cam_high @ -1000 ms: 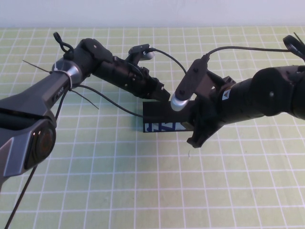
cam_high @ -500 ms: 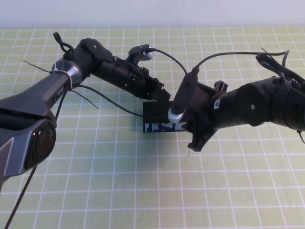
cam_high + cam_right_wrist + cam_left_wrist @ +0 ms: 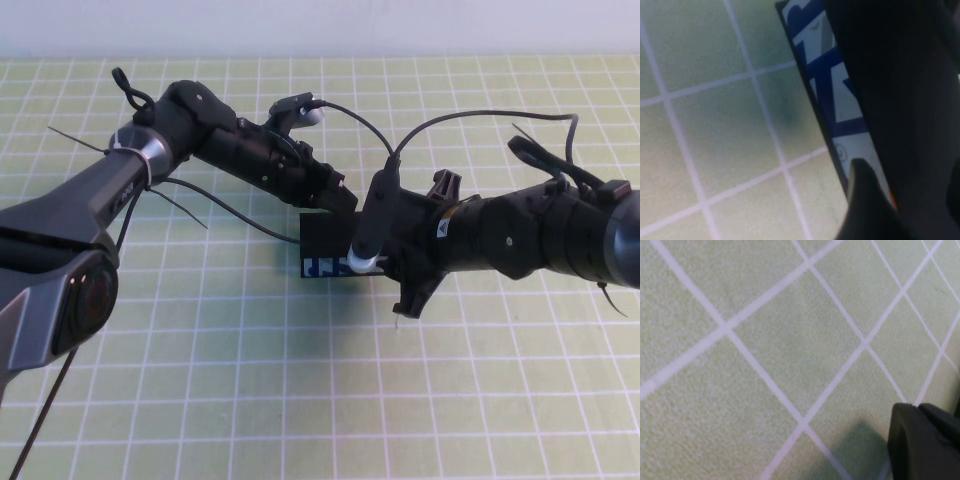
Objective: Take glasses out of glasses case
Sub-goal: Pick up the glasses from the glasses case
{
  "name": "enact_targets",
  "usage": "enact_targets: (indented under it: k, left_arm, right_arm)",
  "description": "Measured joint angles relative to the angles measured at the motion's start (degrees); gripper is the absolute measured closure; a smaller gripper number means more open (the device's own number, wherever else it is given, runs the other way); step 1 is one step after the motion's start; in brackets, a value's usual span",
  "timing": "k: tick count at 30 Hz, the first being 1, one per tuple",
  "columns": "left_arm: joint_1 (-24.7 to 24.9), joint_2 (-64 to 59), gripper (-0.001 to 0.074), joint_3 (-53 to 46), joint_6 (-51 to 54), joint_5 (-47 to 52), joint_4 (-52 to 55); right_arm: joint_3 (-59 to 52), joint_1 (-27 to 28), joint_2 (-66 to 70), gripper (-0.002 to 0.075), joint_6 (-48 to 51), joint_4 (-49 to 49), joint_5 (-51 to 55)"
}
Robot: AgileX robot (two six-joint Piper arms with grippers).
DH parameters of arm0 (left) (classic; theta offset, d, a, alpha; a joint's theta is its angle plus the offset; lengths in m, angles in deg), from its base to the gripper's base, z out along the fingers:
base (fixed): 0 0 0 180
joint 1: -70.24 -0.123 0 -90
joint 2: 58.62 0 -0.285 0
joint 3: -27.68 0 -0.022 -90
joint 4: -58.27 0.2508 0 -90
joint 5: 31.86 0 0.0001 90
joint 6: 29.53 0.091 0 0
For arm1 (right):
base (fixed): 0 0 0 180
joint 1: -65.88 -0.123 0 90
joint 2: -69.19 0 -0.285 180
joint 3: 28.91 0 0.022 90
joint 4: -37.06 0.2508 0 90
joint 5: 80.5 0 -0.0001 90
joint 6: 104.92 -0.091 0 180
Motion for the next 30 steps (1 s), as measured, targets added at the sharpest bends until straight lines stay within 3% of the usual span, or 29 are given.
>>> enact_targets:
  k: [21,30]
  left_arm:
    - [0.0,0.0,0.0739,0.0,0.0,1.1,-0.1]
    - [0.0,0.0,0.0739,0.0,0.0,1.0,-0.1]
  right_arm:
    - [0.0,0.0,4.0,0.0438,0.1,-3.6,-8.0]
    - [0.0,-0.1,4.0,0.0592,1.1,-4.8,-8.0]
